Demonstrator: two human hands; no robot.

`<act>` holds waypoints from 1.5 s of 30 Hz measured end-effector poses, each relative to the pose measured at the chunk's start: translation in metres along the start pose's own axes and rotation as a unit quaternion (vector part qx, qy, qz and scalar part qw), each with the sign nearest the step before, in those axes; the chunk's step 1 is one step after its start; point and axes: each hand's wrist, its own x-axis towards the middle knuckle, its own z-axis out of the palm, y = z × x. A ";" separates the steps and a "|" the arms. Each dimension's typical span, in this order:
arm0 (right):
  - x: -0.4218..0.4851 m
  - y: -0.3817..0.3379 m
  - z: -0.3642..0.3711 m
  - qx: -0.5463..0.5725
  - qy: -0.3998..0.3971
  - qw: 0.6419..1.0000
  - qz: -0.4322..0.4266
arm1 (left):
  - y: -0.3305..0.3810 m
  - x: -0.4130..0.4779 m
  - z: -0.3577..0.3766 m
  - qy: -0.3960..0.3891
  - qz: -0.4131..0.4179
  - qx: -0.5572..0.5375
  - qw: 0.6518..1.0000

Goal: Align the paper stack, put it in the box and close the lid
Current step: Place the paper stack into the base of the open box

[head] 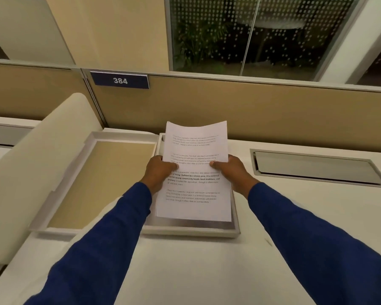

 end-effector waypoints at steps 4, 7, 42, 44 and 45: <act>0.030 0.008 0.017 -0.011 -0.018 0.999 0.043 | -0.006 0.026 -0.009 -0.006 -0.039 0.027 0.999; 0.044 0.014 0.026 -0.044 0.003 0.996 0.078 | -0.016 0.042 -0.009 -0.001 -0.074 0.030 0.997; -0.011 0.096 0.007 -0.407 0.178 0.896 -0.012 | -0.111 0.016 -0.026 0.203 0.172 0.472 0.840; -0.018 0.107 0.008 -0.396 0.184 0.899 -0.015 | -0.113 0.018 -0.028 0.186 0.167 0.455 0.855; -0.021 0.109 0.010 -0.393 0.189 0.900 -0.016 | -0.112 0.019 -0.028 0.182 0.170 0.446 0.859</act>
